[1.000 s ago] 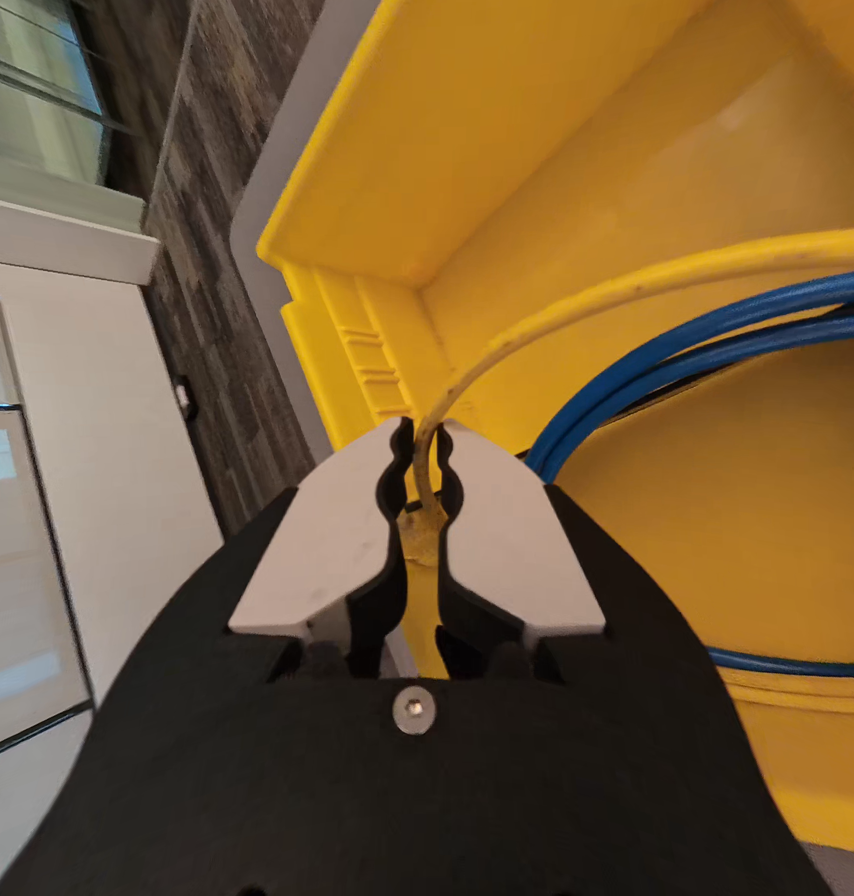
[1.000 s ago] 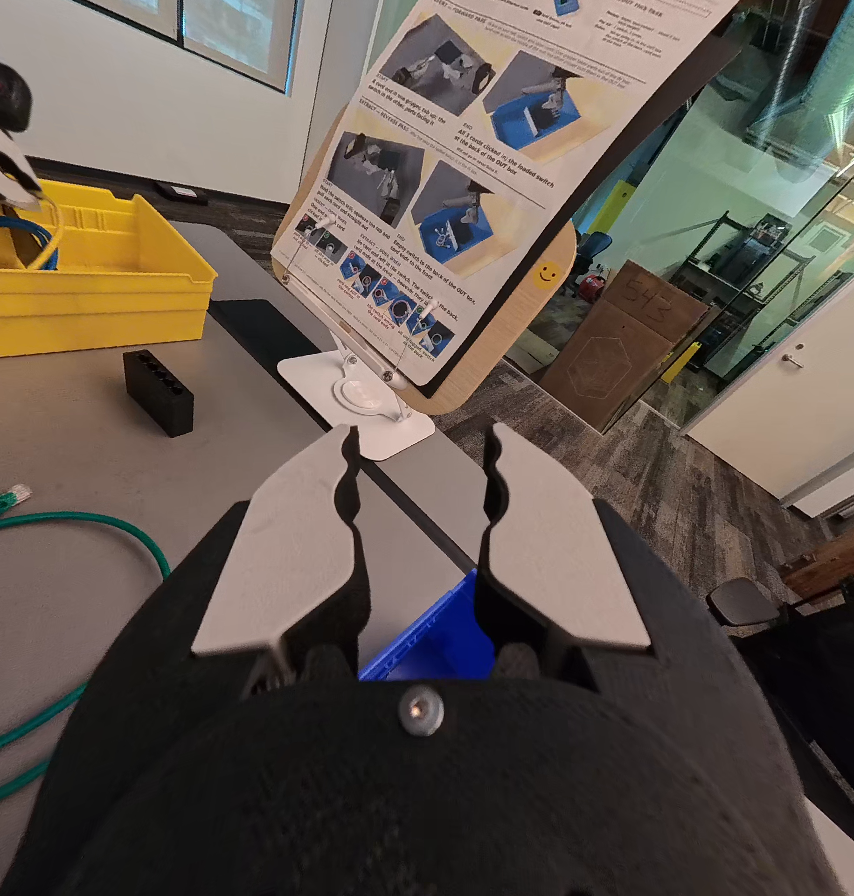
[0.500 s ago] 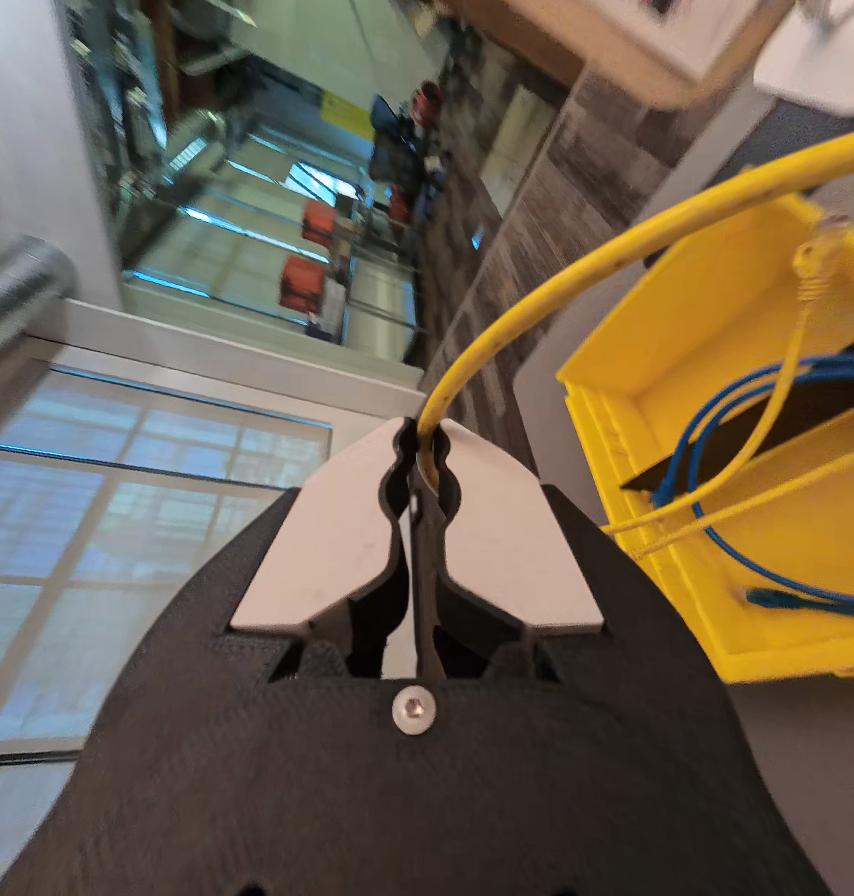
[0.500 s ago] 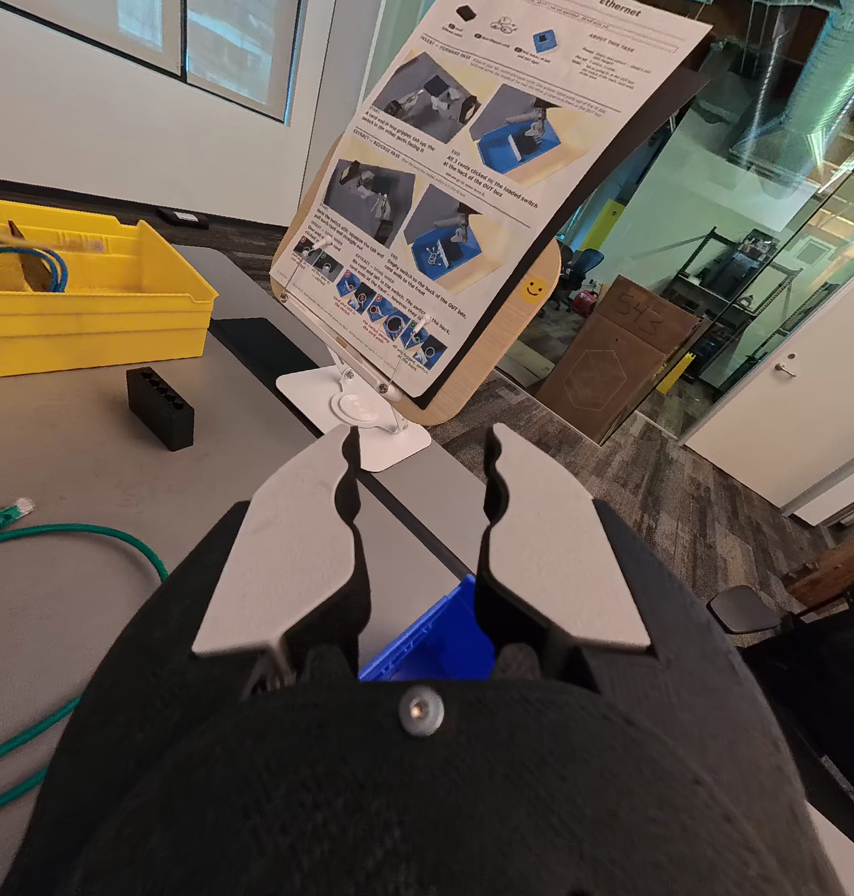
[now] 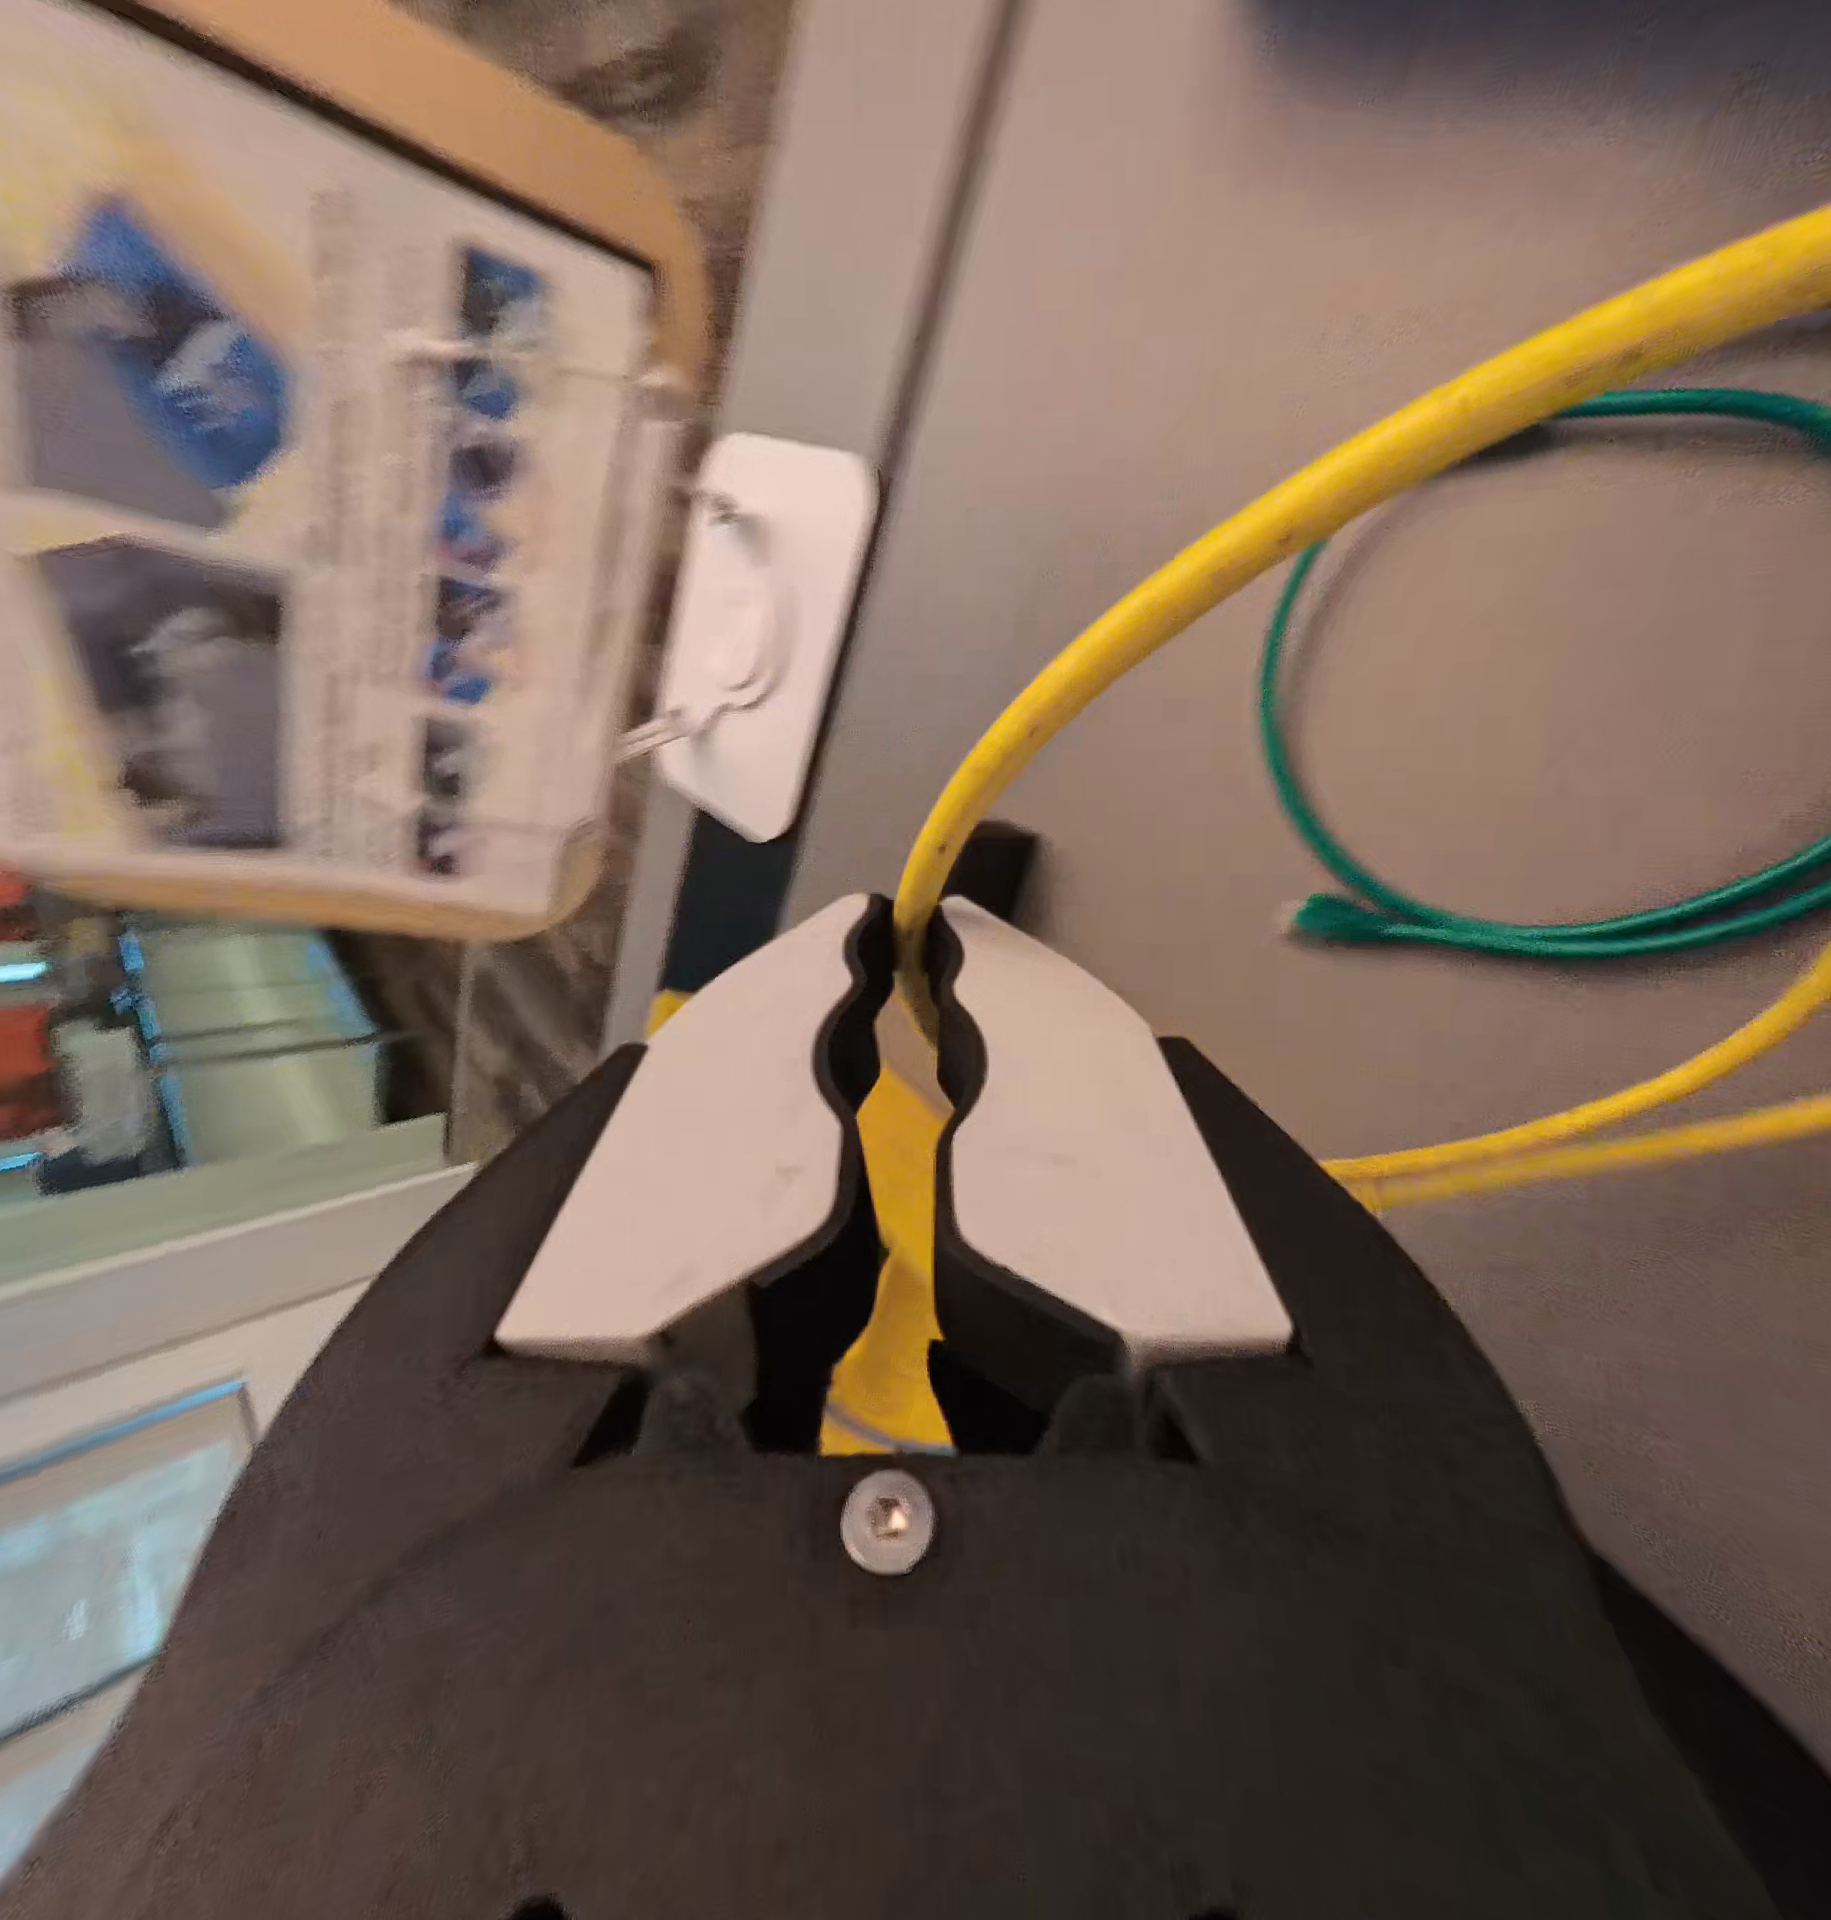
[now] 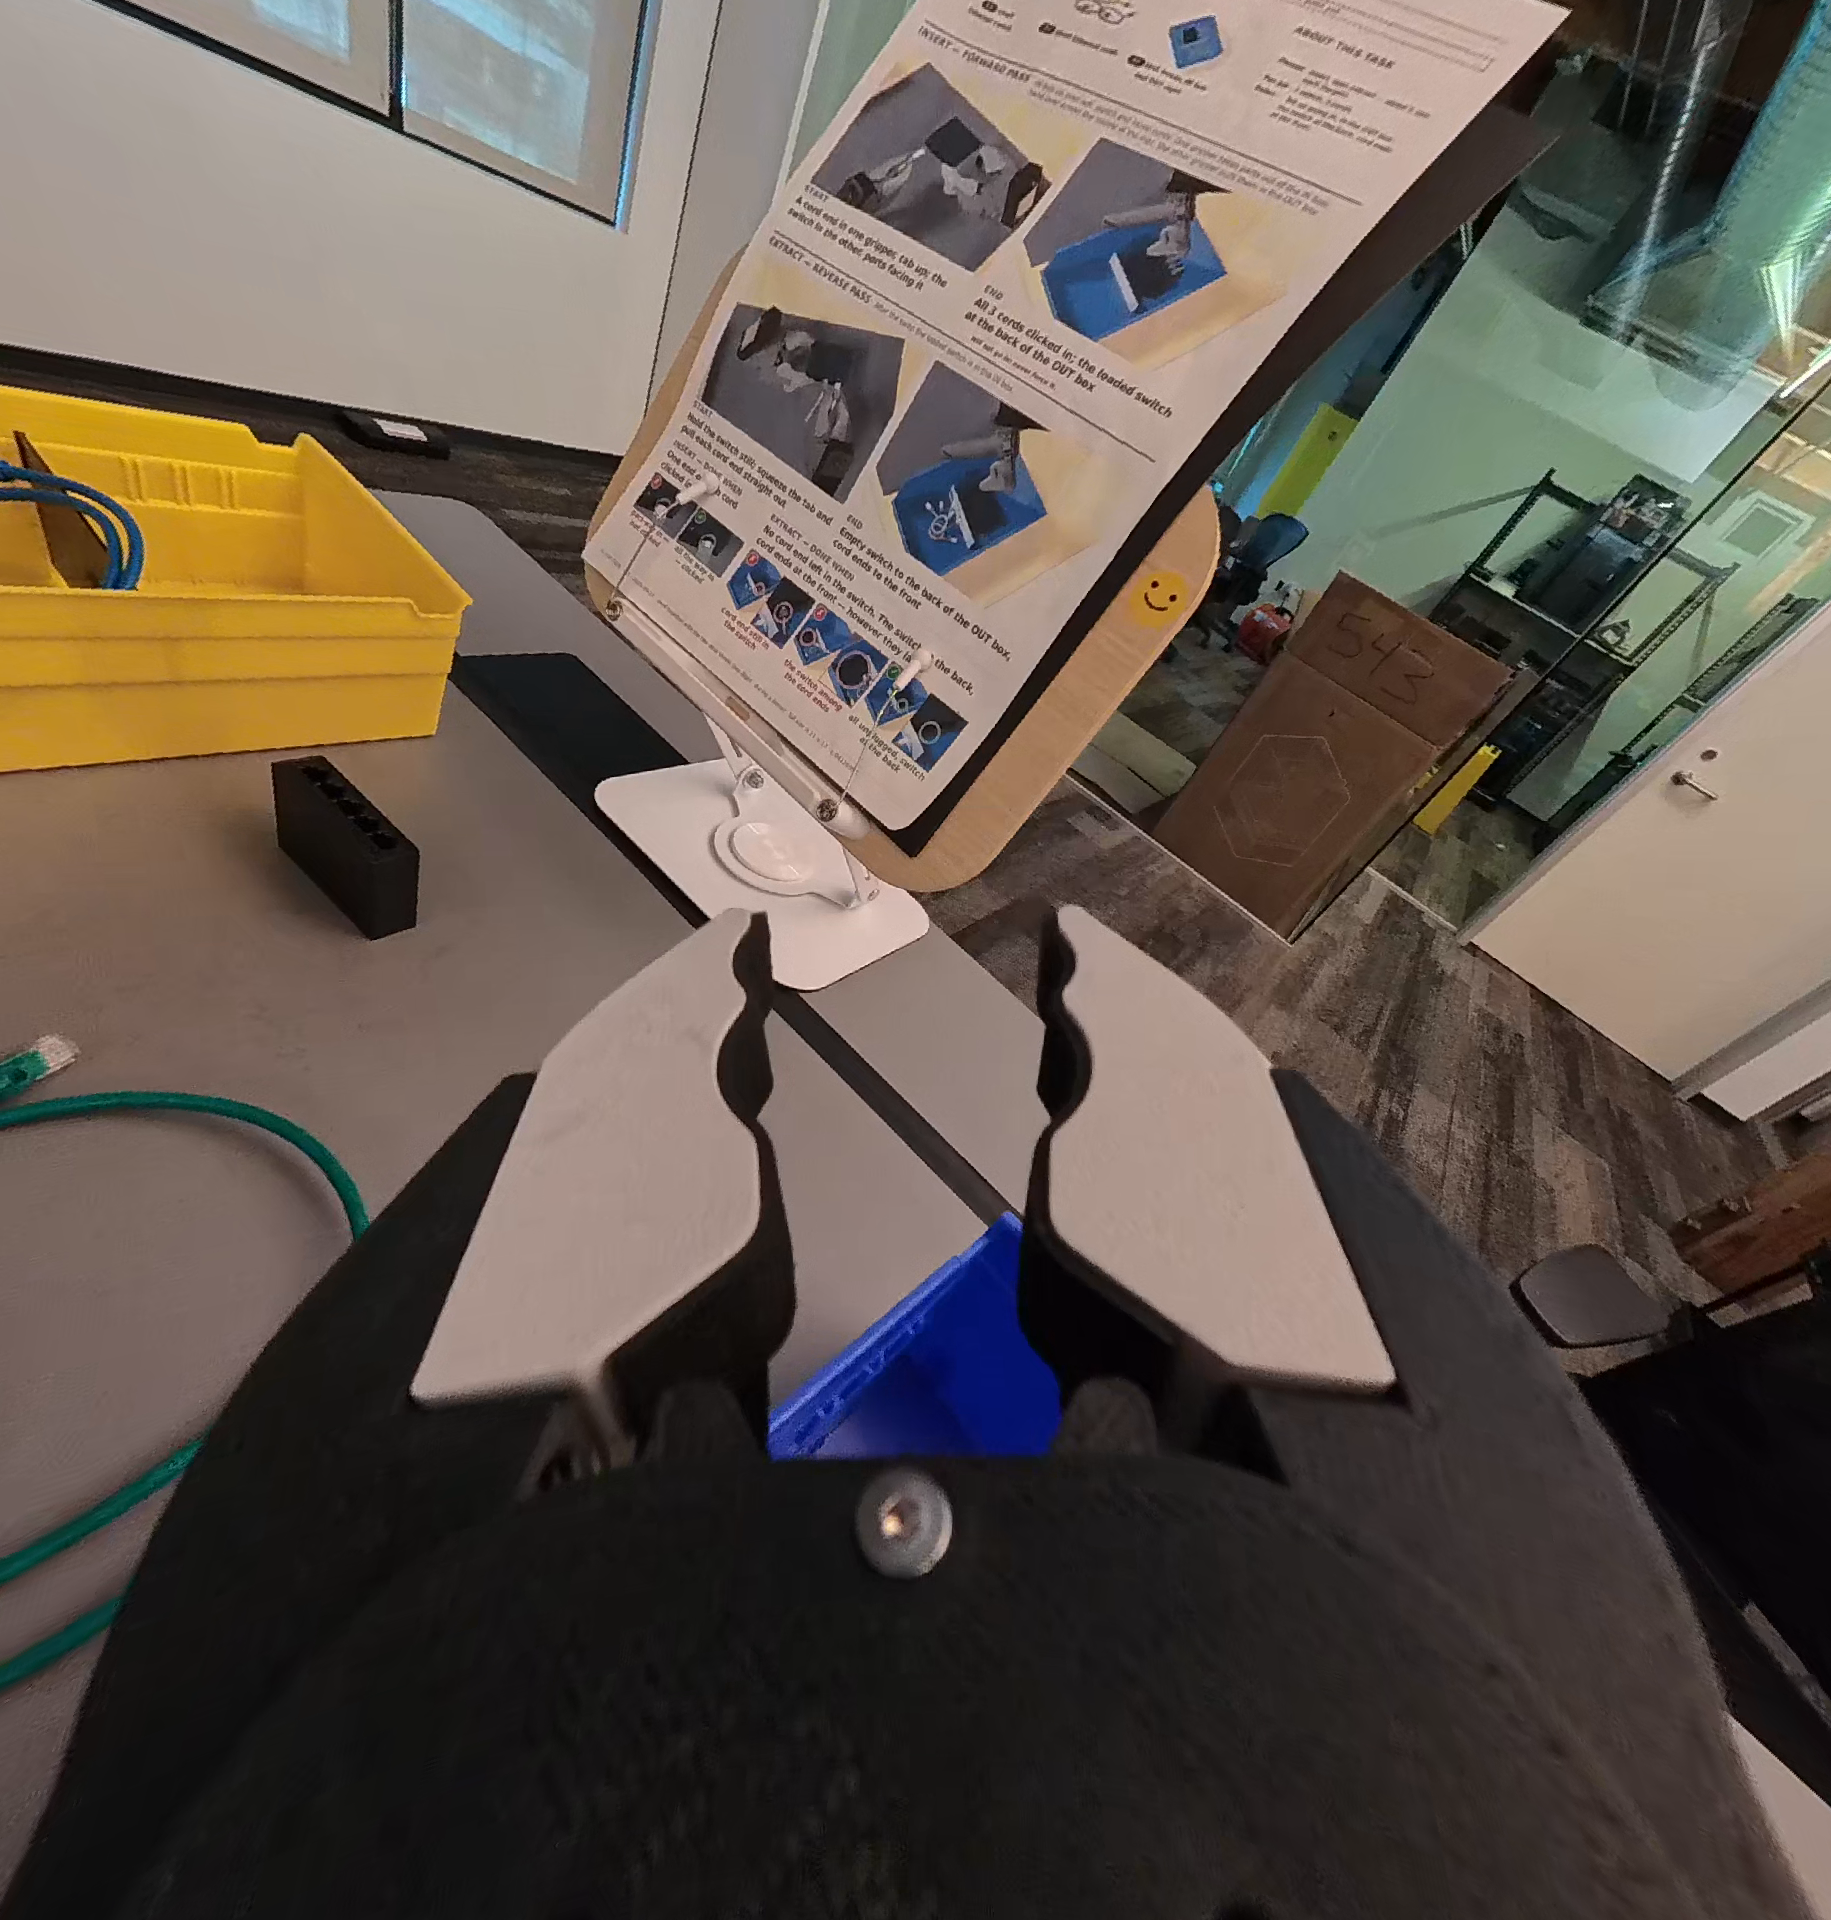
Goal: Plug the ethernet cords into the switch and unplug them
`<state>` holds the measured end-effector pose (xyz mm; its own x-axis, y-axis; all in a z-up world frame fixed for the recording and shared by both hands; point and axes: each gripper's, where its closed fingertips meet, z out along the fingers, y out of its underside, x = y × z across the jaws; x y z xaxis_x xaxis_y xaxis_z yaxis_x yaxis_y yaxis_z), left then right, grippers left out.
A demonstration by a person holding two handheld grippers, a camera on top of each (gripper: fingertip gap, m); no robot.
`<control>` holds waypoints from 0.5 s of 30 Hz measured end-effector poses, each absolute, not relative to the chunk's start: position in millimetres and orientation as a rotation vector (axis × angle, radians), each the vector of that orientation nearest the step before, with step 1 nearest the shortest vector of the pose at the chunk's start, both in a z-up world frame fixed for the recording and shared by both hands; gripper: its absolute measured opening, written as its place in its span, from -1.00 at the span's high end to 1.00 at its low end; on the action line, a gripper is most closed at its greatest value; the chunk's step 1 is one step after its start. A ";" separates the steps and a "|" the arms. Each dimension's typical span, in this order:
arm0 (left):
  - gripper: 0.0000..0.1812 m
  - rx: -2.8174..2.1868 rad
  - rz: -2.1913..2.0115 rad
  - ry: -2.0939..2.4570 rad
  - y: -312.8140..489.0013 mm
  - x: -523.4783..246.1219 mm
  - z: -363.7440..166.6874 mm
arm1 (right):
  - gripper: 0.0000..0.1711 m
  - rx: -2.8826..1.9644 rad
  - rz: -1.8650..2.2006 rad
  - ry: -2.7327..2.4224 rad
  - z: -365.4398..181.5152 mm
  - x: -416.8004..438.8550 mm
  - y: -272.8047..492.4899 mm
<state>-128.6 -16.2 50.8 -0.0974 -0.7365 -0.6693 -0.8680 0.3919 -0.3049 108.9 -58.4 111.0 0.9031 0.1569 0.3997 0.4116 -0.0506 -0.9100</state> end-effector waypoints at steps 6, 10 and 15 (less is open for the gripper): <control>0.95 -1.427 0.063 2.074 -33.2 -64.1 -63.0 | 0.41 -1.610 -0.198 -0.438 113.8 109.1 -61.4; 0.81 -1.496 -0.064 2.033 -33.1 -42.6 -94.5 | 0.41 -1.611 -0.203 -0.439 113.2 111.1 -61.4; 0.52 -1.529 -0.178 1.811 -9.7 -57.9 -61.6 | 0.41 -1.628 -0.217 -0.422 109.7 118.4 -61.6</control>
<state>-57.9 -9.7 -61.6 -0.0089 -0.8956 -0.4448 -0.7920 0.2778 -0.5437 118.4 -61.6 109.7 0.9120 0.1414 0.3850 0.3955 -0.0551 -0.9168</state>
